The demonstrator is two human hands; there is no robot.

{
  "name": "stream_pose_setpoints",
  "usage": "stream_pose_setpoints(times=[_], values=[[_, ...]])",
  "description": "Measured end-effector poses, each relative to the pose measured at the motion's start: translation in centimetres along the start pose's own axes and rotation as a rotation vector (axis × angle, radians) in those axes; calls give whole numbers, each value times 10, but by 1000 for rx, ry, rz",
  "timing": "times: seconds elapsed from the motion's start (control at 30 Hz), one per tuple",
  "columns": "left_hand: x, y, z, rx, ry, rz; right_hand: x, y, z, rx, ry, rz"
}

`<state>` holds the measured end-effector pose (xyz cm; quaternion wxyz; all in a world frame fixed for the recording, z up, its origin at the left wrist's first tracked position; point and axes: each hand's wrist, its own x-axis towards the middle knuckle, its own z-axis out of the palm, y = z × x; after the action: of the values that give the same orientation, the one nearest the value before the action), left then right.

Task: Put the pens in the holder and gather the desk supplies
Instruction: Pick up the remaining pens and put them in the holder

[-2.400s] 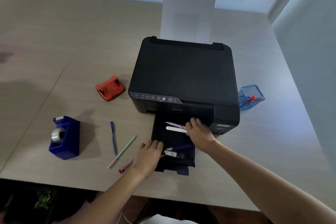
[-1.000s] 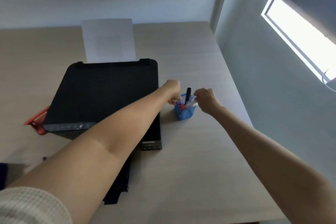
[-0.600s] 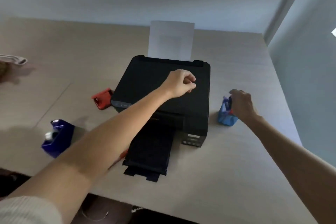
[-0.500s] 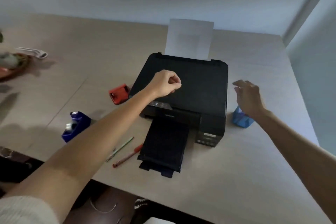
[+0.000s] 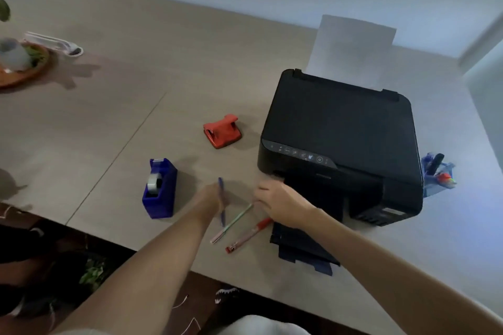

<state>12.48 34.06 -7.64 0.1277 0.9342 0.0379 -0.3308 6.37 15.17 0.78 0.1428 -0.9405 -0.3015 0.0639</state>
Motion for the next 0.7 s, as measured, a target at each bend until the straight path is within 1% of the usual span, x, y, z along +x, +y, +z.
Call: stream_pose_setpoints(times=[0.03,0.07,0.13,0.17,0.27,0.4,0.43,0.5,0.6,0.63,0.7], values=[[5,-4,2,21,2,26,3,-4,18,-12,-117,46],[12,-8,5,35,19,75,6,-7,34,-43,-200,68],[16,-17,6,104,70,165,10,-12,59,-127,-342,90],[16,-21,7,92,101,188,12,-17,67,-153,-395,105],[14,-27,16,8,147,284,17,-27,87,-213,-484,139],[6,-33,38,-8,58,395,20,-35,94,-268,-530,150],[4,-34,41,-7,53,406,20,-36,93,-270,-530,136],[0,-33,44,25,62,387,17,-36,90,-214,-477,93],[-2,-30,50,185,88,424,5,-28,83,-94,-275,-18],[-3,-29,51,252,110,436,-1,-25,77,-36,-211,-23],[-6,-29,52,354,137,438,-16,-21,65,77,-143,-11]])
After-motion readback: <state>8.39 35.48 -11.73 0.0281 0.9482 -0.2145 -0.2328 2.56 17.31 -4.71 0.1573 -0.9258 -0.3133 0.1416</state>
